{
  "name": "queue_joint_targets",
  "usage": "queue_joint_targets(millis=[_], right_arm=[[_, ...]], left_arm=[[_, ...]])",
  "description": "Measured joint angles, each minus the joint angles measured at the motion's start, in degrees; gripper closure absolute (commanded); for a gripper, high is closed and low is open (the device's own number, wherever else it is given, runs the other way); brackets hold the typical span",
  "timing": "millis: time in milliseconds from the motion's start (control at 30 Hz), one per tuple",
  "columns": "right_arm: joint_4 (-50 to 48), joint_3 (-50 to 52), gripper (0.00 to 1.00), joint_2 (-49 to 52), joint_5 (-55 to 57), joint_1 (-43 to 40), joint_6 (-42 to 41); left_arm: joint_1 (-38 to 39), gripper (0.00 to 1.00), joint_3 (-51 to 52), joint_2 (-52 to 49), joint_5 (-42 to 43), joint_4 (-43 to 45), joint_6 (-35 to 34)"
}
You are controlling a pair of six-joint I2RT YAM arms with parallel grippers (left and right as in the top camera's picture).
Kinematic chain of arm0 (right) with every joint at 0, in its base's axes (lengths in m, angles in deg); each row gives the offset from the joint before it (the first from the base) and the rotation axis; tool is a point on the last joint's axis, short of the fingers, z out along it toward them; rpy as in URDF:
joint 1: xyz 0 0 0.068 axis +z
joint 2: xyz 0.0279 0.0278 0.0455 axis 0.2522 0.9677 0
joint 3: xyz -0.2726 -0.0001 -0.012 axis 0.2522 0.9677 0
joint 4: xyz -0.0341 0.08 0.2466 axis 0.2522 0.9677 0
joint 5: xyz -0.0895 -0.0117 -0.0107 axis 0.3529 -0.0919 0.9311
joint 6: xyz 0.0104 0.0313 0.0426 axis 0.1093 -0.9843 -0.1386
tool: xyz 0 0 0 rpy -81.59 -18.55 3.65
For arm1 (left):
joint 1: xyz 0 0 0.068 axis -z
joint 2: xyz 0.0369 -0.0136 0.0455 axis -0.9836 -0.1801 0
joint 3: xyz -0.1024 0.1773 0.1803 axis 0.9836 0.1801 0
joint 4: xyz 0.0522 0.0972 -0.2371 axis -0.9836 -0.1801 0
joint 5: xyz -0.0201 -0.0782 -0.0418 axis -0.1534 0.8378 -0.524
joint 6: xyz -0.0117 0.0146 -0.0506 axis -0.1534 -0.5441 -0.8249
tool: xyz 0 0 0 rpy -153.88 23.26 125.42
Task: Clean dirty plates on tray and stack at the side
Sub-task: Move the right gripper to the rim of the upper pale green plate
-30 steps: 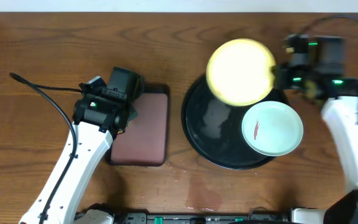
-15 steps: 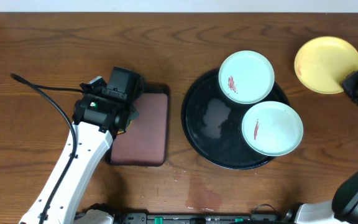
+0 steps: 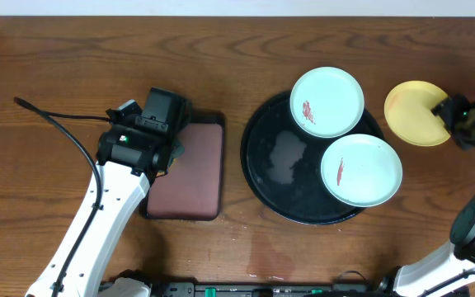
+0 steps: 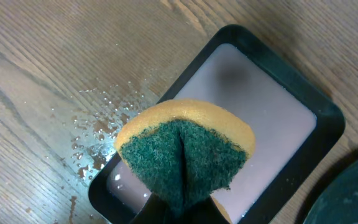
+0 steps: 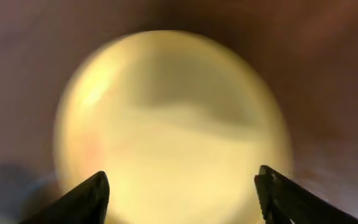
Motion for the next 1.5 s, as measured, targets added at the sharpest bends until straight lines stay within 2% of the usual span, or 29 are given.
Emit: queue_joint_targets(millis=[133, 233, 367, 567, 700, 800, 967, 1167, 1300, 1500], right_arm=[[-3.4, 0.0, 0.27, 0.0, -12.0, 1.7, 6.5], [-2.9, 0.0, 0.28, 0.0, -13.8, 5.4, 10.1], [-2.2, 0.0, 0.22, 0.0, -9.3, 13.0, 13.0], [-2.6, 0.0, 0.23, 0.0, 2.9, 23.6, 14.2], [-2.7, 0.0, 0.23, 0.0, 9.1, 26.5, 14.0], [-2.8, 0.0, 0.19, 0.3, 11.5, 26.8, 13.9], [-3.9, 0.0, 0.19, 3.2, 10.9, 26.8, 16.3], [-5.1, 0.0, 0.29, 6.5, 8.4, 26.8, 19.2], [-6.4, 0.0, 0.46, 6.7, 8.3, 26.8, 20.3], [-6.7, 0.0, 0.43, 6.7, 8.0, 26.8, 22.3]], left_arm=[[0.0, 0.92, 0.0, 0.0, 0.0, 0.2, 0.0], [0.0, 0.92, 0.0, -0.1, 0.1, 0.4, 0.0], [0.0, 0.92, 0.0, -0.2, 0.2, 0.4, 0.0], [0.0, 0.92, 0.0, -0.2, 0.2, 0.4, 0.0], [0.0, 0.93, 0.0, -0.2, 0.2, 0.4, 0.0], [0.0, 0.93, 0.0, -0.2, 0.2, 0.4, 0.0], [0.0, 0.92, 0.0, -0.2, 0.2, 0.4, 0.0], [0.0, 0.92, 0.0, -0.2, 0.2, 0.4, 0.0], [0.0, 0.93, 0.0, -0.2, 0.2, 0.4, 0.0], [0.0, 0.92, 0.0, -0.2, 0.2, 0.5, 0.0]])
